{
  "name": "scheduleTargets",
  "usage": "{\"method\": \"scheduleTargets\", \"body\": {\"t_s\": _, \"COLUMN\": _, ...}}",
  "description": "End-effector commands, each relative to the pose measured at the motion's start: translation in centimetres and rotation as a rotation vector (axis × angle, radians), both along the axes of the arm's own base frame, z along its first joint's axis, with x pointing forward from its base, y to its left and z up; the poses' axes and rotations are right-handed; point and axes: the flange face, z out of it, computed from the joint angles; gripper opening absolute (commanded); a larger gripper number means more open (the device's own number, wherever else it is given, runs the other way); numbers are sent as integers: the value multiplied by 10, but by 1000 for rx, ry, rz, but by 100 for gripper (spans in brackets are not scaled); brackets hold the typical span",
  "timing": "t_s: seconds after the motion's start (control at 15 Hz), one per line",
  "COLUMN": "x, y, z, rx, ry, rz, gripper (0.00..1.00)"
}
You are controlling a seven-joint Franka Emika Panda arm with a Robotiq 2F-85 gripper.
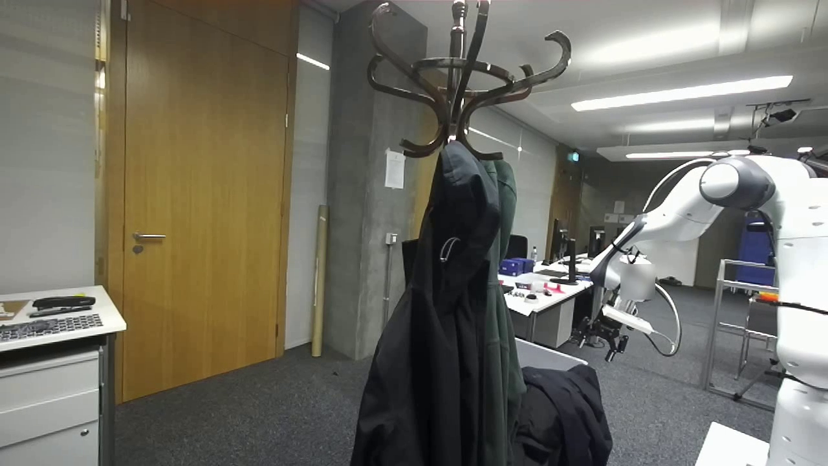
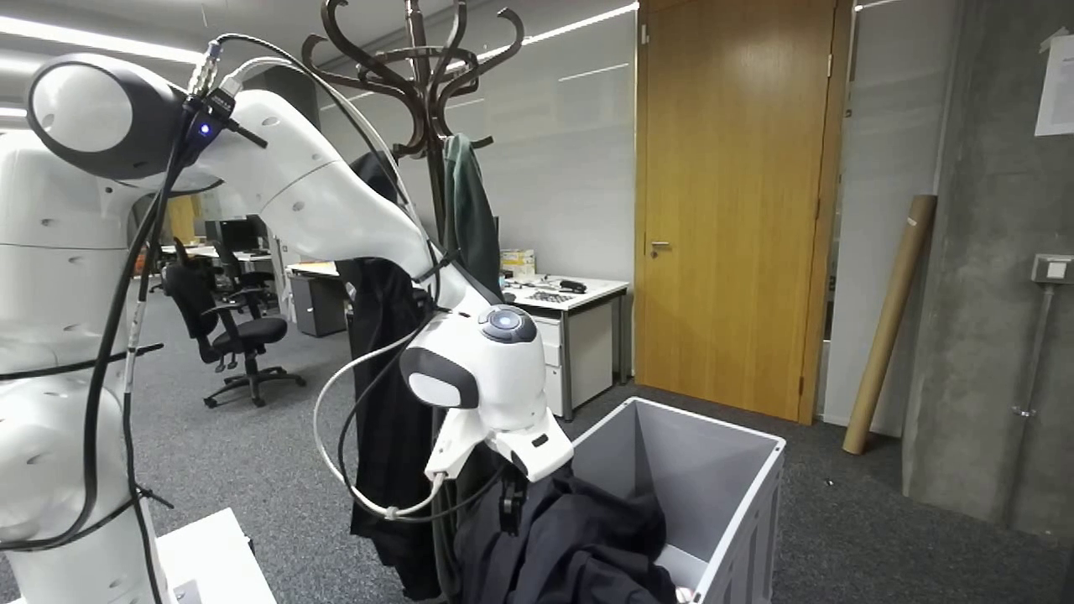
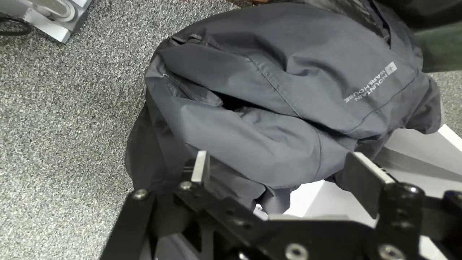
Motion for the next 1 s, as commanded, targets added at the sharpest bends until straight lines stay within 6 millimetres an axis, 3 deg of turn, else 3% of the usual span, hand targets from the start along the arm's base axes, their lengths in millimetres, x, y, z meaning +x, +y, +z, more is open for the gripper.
{"method": "scheduleTargets", "body": {"t_s": 0.0, "x": -2, "y": 6, "z": 7, "rx": -37, "ry": -37, "rz": 16, "gripper": 100}}
{"method": "scheduleTargets", "body": {"t_s": 0.4, "x": -15, "y": 23, "z": -16, "rx": -151, "ry": -53, "rz": 121, "gripper": 100}}
{"method": "scheduleTargets", "body": {"t_s": 0.93, "x": -53, "y": -3, "z": -50, "rx": -123, "ry": 24, "rz": 414, "gripper": 100}}
